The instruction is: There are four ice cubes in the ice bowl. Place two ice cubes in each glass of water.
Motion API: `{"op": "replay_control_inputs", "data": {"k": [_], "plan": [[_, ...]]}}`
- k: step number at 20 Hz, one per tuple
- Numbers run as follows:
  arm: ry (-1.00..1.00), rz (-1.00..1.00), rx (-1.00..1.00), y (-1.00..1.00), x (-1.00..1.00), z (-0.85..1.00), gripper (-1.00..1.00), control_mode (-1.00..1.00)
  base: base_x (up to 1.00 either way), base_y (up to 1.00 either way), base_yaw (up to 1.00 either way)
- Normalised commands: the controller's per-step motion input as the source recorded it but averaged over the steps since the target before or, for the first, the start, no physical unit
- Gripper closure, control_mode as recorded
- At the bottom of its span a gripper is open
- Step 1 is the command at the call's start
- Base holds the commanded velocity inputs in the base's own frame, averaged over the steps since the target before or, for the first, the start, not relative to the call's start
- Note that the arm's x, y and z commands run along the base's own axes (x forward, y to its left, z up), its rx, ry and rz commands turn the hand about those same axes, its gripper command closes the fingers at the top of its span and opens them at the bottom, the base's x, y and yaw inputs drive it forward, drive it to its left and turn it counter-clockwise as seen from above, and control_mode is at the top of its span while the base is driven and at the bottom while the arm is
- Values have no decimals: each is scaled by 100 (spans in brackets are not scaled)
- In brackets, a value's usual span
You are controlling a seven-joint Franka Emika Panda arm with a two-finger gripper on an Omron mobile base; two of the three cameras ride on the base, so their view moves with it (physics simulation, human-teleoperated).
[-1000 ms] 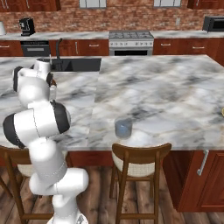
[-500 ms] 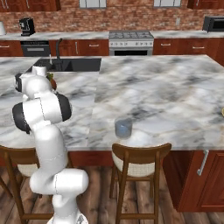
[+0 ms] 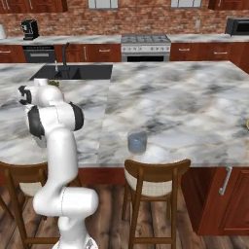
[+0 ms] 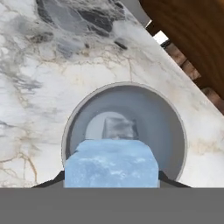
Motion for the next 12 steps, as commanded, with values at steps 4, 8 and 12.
{"op": "replay_control_inputs", "data": {"k": [4,8,12], "plan": [[14,0,-9,27,34,-47,100,-100,0,0,0],[4,1,-4,5,27,-32,100,-100,0,0,0],[-1,0,0,0,-9,-12,100,-100,0,0,0]]}}
